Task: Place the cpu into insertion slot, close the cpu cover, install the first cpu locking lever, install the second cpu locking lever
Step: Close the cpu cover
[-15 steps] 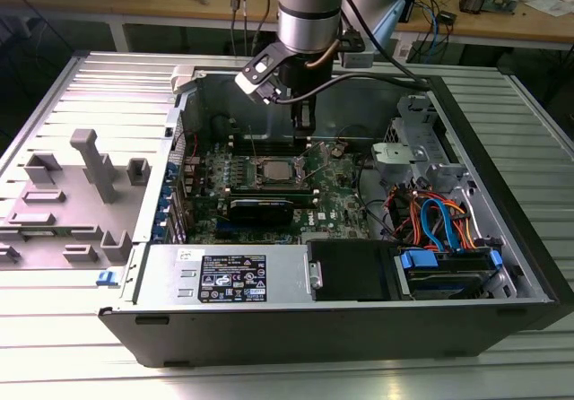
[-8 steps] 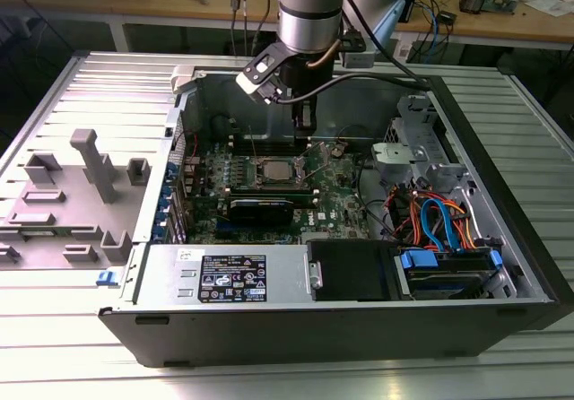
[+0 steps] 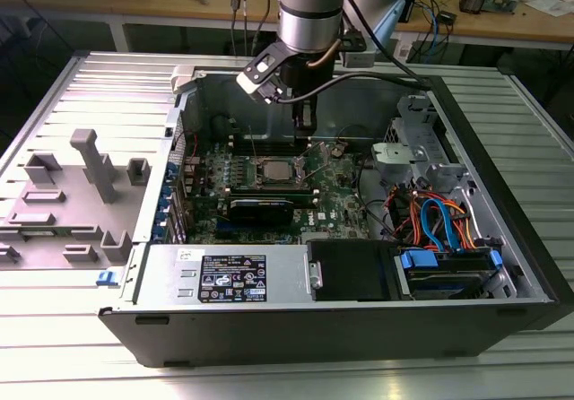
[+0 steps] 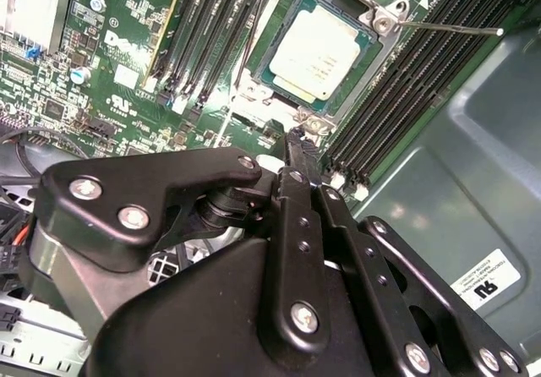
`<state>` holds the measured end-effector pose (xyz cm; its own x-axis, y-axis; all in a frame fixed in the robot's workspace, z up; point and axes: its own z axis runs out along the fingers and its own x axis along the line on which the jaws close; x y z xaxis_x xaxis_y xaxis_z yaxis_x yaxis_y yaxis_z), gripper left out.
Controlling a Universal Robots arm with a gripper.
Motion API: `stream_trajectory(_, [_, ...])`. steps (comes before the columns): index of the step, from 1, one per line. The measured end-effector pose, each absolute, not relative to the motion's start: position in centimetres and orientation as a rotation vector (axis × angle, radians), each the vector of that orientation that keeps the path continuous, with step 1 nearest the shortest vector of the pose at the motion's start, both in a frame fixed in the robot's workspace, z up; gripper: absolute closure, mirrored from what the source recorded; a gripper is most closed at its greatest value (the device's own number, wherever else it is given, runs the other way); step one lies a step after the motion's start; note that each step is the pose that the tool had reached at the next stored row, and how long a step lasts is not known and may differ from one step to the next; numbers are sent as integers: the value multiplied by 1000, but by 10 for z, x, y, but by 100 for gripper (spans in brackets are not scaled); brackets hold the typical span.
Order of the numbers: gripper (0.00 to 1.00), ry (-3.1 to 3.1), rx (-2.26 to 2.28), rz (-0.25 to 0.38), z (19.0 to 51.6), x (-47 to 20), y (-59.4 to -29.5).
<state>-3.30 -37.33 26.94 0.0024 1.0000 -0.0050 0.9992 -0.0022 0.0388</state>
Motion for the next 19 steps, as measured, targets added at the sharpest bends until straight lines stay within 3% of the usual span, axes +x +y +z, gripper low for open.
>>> stream_trajectory(19, [89, 2197, 2202, 37, 269, 4, -373])
